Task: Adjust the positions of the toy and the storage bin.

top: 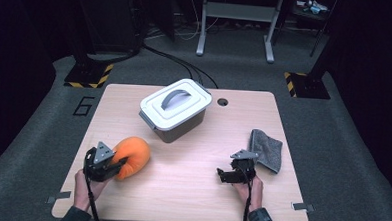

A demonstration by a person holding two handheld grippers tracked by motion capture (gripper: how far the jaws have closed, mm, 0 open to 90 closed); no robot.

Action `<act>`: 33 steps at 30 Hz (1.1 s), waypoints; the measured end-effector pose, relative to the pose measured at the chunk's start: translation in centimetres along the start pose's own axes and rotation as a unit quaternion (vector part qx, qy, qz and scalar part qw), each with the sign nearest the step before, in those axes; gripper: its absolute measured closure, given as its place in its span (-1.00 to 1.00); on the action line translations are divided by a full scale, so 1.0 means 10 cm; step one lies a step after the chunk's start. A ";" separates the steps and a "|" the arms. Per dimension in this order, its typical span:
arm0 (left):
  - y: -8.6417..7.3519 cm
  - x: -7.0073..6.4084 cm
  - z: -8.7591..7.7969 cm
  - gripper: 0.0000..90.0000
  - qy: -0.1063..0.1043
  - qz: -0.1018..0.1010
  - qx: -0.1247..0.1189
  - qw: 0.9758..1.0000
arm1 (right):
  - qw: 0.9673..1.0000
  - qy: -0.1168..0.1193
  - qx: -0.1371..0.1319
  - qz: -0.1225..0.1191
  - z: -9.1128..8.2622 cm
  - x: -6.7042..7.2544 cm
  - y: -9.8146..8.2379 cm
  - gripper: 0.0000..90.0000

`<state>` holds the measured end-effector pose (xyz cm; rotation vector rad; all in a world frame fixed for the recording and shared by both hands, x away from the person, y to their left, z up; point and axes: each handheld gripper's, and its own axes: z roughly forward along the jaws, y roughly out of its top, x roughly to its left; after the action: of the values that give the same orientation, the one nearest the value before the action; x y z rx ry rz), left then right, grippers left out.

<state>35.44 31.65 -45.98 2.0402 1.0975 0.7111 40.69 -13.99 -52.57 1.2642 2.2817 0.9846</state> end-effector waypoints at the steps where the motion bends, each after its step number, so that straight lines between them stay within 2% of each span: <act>1: 0.00 0.00 0.00 0.44 0.000 0.000 0.000 1.000 | 1.000 0.000 0.000 0.000 0.00 0.00 0.00 -0.75; 2: -0.02 0.05 -0.01 0.44 0.008 -0.011 0.002 1.000 | 1.000 -0.001 0.000 -0.004 0.00 0.00 0.00 -0.75; 8: -0.08 0.20 0.01 0.43 0.040 -0.030 0.001 0.999 | 1.000 -0.001 0.000 -0.004 0.00 0.00 0.00 -0.75; 12: -0.12 0.27 0.04 0.41 0.038 -0.045 0.001 0.998 | 1.000 -0.002 0.001 -0.002 0.00 0.00 0.00 -0.75; 15: -0.13 0.26 0.06 0.35 0.036 -0.046 0.004 0.998 | 1.000 -0.002 0.000 -0.004 0.00 0.00 0.00 -0.75; 17: -0.13 0.25 0.07 0.22 0.041 -0.042 0.002 0.998 | 1.000 -0.002 0.000 -0.002 0.00 0.00 0.00 -0.75; 21: -0.10 0.27 0.04 -0.28 0.044 -0.052 0.005 0.998 | 1.000 -0.002 0.000 -0.002 0.00 0.00 0.00 -0.75; 24: -0.05 0.25 -0.03 -0.64 0.064 -0.061 -0.006 0.996 | 1.000 -0.001 0.000 -0.002 0.00 0.00 0.00 -0.75; 28: 0.03 0.20 -0.18 -0.82 0.059 -0.057 -0.021 0.996 | 1.000 0.000 0.000 0.002 0.00 0.00 0.00 -0.76; 33: 0.11 0.04 -0.29 -0.87 0.037 -0.039 -0.031 0.998 | 1.000 0.003 -0.001 -0.001 0.00 -0.01 0.00 -0.76</act>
<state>34.02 32.50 -43.26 1.9207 1.1766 0.7764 40.75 -14.12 -52.55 1.2601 2.2862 0.9907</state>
